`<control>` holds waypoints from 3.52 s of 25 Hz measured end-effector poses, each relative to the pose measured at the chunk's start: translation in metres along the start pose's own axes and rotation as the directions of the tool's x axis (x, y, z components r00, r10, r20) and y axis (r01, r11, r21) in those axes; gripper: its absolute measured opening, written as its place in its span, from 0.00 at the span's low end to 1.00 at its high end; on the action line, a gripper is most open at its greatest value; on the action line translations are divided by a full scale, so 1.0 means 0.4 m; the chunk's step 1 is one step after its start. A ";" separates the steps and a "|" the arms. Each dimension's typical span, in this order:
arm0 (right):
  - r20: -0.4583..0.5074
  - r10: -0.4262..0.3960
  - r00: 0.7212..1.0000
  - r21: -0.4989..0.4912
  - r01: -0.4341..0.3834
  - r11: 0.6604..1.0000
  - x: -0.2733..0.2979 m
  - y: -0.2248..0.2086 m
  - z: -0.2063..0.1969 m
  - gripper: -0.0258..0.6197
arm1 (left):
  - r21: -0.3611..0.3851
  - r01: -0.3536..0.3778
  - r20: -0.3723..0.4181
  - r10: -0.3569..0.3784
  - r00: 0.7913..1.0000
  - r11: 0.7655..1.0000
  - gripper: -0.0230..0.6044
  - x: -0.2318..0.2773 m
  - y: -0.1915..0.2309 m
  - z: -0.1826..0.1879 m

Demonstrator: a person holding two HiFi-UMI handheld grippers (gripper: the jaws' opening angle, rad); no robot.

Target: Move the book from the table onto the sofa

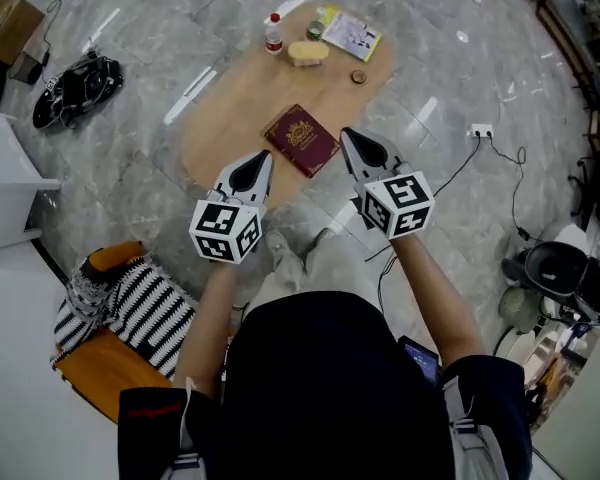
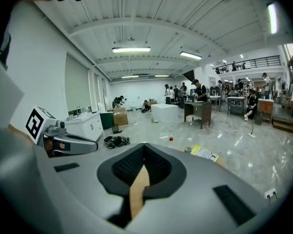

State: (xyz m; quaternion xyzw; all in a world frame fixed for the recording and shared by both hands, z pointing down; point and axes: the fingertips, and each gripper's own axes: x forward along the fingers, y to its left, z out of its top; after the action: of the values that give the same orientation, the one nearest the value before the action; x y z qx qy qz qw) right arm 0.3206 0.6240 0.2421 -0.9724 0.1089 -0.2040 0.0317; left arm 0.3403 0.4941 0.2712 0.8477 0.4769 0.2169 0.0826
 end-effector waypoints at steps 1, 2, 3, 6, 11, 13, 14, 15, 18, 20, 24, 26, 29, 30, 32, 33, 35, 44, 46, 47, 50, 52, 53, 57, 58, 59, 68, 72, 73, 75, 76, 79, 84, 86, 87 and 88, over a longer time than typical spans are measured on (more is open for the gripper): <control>-0.012 0.003 1.000 0.003 -0.003 1.000 0.011 -0.006 -0.008 0.06 | -0.011 0.003 -0.012 -0.003 1.000 1.000 0.06 0.011 0.005 -0.013; -0.024 0.007 1.000 0.008 -0.007 1.000 0.023 -0.013 -0.018 0.06 | -0.021 0.003 -0.024 -0.004 1.000 1.000 0.06 0.022 0.011 -0.025; -0.037 0.011 0.999 0.013 -0.011 1.000 0.034 -0.020 -0.030 0.06 | -0.030 0.002 -0.034 -0.004 0.999 1.000 0.06 0.031 0.017 -0.038; -0.093 0.025 0.995 0.003 -0.025 1.000 0.070 -0.042 -0.076 0.06 | -0.054 -0.012 -0.039 0.009 0.999 0.998 0.06 0.054 0.035 -0.070; -0.181 0.052 0.982 -0.023 -0.057 0.998 0.120 -0.090 -0.165 0.06 | -0.114 -0.060 -0.059 0.054 0.997 0.992 0.06 0.100 0.068 -0.138; -0.214 0.067 0.975 -0.027 -0.074 0.997 0.141 -0.114 -0.200 0.06 | -0.143 -0.079 -0.075 0.069 0.995 0.987 0.06 0.121 0.081 -0.168; -0.228 0.074 0.971 -0.028 -0.083 0.996 0.153 -0.125 -0.216 0.06 | -0.158 -0.088 -0.083 0.076 0.994 0.984 0.06 0.132 0.087 -0.182; -0.240 0.082 0.967 -0.027 -0.092 0.995 0.165 -0.136 -0.233 0.06 | -0.171 -0.096 -0.089 0.082 0.993 0.981 0.06 0.143 0.095 -0.196; -0.272 0.106 0.956 -0.017 -0.115 0.993 0.202 -0.168 -0.281 0.06 | -0.210 -0.120 -0.091 0.103 0.991 0.970 0.06 0.174 0.119 -0.238; -0.292 0.116 0.949 -0.010 -0.124 0.992 0.221 -0.191 -0.315 0.06 | -0.255 -0.133 -0.088 0.114 0.990 0.958 0.06 0.196 0.133 -0.274; -0.335 0.148 0.931 -0.007 -0.160 0.987 0.252 -0.227 -0.397 0.06 | -0.360 -0.141 -0.096 0.113 0.989 0.922 0.06 0.243 0.140 -0.359; -0.354 0.164 0.921 0.000 -0.176 0.984 0.268 -0.237 -0.441 0.06 | -0.388 -0.156 -0.123 0.117 0.986 0.908 0.06 0.259 0.146 -0.409; -0.367 0.178 0.913 0.011 -0.187 0.982 0.302 -0.264 -0.498 0.06 | -0.435 -0.176 -0.144 0.125 0.982 0.883 0.06 0.296 0.169 -0.471; -0.371 0.184 0.910 0.013 -0.193 0.981 0.314 -0.273 -0.516 0.06 | -0.444 -0.182 -0.148 0.128 0.981 0.878 0.06 0.309 0.176 -0.490; -0.379 0.200 0.903 0.017 -0.209 0.978 0.337 -0.283 -0.553 0.06 | -0.444 -0.193 -0.161 0.134 0.978 0.875 0.06 0.330 0.188 -0.528; -0.384 0.209 0.899 0.020 -0.218 0.976 0.349 -0.287 -0.571 0.06 | -0.441 -0.196 -0.167 0.134 0.977 0.876 0.06 0.339 0.194 -0.546; -0.398 0.225 0.889 0.030 -0.233 0.972 0.371 -0.294 -0.606 0.06 | -0.444 -0.199 -0.178 0.131 0.975 0.874 0.06 0.355 0.205 -0.581; -0.458 0.293 0.839 0.057 -0.301 0.952 0.479 -0.333 -0.743 0.06 | -0.514 -0.236 -0.198 0.154 0.968 0.825 0.06 0.428 0.266 -0.723; -0.464 0.298 0.834 0.062 -0.305 0.950 0.502 -0.341 -0.767 0.06 | -0.524 -0.247 -0.207 0.160 0.965 0.815 0.06 0.445 0.281 -0.753; -0.470 0.300 0.830 0.063 -0.308 0.949 0.509 -0.345 -0.781 0.06 | -0.527 -0.253 -0.215 0.161 0.963 0.811 0.06 0.453 0.286 -0.770; -0.490 0.311 0.814 0.068 -0.320 0.945 0.525 -0.352 -0.821 0.06 | -0.532 -0.271 -0.236 0.166 0.957 0.802 0.07 0.469 0.295 -0.813; -0.500 0.314 0.807 0.060 -0.330 0.942 0.537 -0.355 -0.836 0.06 | -0.541 -0.282 -0.248 0.170 0.954 0.792 0.07 0.472 0.300 -0.837; -0.504 0.314 0.805 0.054 -0.334 0.941 0.545 -0.356 -0.841 0.06 | -0.548 -0.287 -0.252 0.172 0.952 0.786 0.09 0.472 0.302 -0.848; -0.512 0.323 0.796 0.033 -0.357 0.933 0.594 -0.360 -0.850 0.06 | -0.576 -0.298 -0.259 0.177 0.950 0.761 0.16 0.469 0.304 -0.889; -0.517 0.325 0.792 0.020 -0.369 0.929 0.609 -0.361 -0.851 0.06 | -0.580 -0.303 -0.260 0.180 0.949 0.756 0.16 0.466 0.302 -0.898; -0.523 0.328 0.787 0.005 -0.382 0.924 0.623 -0.361 -0.850 0.06 | -0.586 -0.306 -0.260 0.184 0.948 0.750 0.16 0.463 0.300 -0.906; -0.590 0.372 0.717 -0.048 -0.490 0.870 0.772 -0.352 -0.832 0.13 | -0.636 -0.312 -0.276 0.170 0.946 0.706 0.18 0.459 0.253 -0.973; -0.606 0.417 0.678 0.038 -0.498 0.866 0.807 -0.336 -0.843 0.26 | -0.671 -0.302 -0.270 0.157 0.950 0.677 0.26 0.470 0.247 -0.982; -0.607 0.425 0.671 0.059 -0.496 0.867 0.810 -0.333 -0.849 0.30 | -0.679 -0.300 -0.267 0.156 0.951 0.670 0.28 0.473 0.249 -0.983; -0.610 0.442 0.657 0.092 -0.496 0.864 0.813 -0.326 -0.863 0.37 | -0.691 -0.295 -0.260 0.153 0.953 0.660 0.33 0.481 0.253 -0.985; -0.610 0.450 0.652 0.106 -0.496 0.862 0.814 -0.322 -0.869 0.41 | -0.697 -0.292 -0.258 0.150 0.954 0.655 0.37 0.486 0.254 -0.986; -0.615 0.473 0.631 0.150 -0.496 0.856 0.821 -0.310 -0.890 0.48 | -0.715 -0.290 -0.253 0.152 0.956 0.636 0.45 0.503 0.261 -0.992; -0.639 0.497 0.588 0.210 -0.488 0.847 0.815 -0.297 -0.941 0.56 | -0.726 -0.293 -0.247 0.162 0.955 0.622 0.46 0.528 0.279 -0.985; -0.638 0.502 0.583 0.235 -0.474 0.849 0.816 -0.301 -0.949 0.57 | -0.719 -0.303 -0.257 0.166 0.952 0.626 0.47 0.540 0.283 -0.986; -0.637 0.506 0.582 0.251 -0.464 0.850 0.818 -0.304 -0.951 0.58 | -0.717 -0.308 -0.261 0.169 0.951 0.626 0.48 0.546 0.286 -0.987; -0.634 0.511 0.581 0.271 -0.453 0.850 0.819 -0.306 -0.954 0.59 | -0.718 -0.311 -0.263 0.171 0.949 0.623 0.49 0.552 0.290 -0.987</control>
State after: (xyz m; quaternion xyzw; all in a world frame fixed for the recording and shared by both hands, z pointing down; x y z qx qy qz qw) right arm 0.4836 0.6632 0.7321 -0.7575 0.3641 -0.5357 0.0818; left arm 0.3532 0.5924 0.7274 0.7719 0.2311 0.4744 0.3547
